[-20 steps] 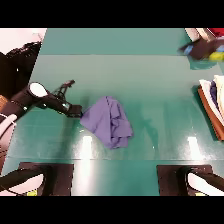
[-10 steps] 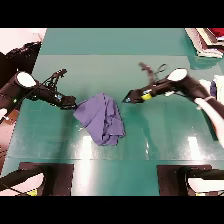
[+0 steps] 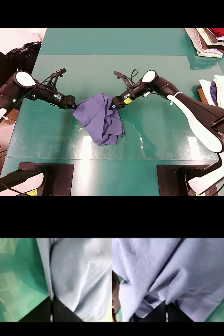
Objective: Fold the shirts.
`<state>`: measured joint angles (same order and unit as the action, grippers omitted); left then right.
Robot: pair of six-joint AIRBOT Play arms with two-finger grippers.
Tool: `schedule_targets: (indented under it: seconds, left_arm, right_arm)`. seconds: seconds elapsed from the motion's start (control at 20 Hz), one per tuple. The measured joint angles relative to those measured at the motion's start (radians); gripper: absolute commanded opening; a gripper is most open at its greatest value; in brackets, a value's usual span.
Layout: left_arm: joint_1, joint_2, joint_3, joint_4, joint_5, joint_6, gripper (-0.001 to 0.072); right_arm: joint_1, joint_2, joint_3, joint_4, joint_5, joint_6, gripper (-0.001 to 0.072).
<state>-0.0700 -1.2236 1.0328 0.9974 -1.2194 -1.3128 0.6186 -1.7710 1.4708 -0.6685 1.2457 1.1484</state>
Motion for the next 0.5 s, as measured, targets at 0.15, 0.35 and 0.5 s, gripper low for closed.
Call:
schedule_targets:
  seconds: [0.15,0.35,0.5]
  left_arm:
    - [0.026,0.057,0.084,0.011,-0.005,-0.002,0.0026]
    - [0.074,0.174,0.301,0.023,-0.004,-0.005,0.0026]
    - [0.087,0.245,0.486,0.023,0.011,-0.005,0.0026]
  right_arm:
    - [-0.064,0.072,0.075,-0.134,0.019,0.046,0.0014]
    - [-0.199,0.249,0.214,-0.307,0.043,0.101,0.0014]
    - [-0.296,0.38,0.324,-0.363,0.048,0.12,0.0014]
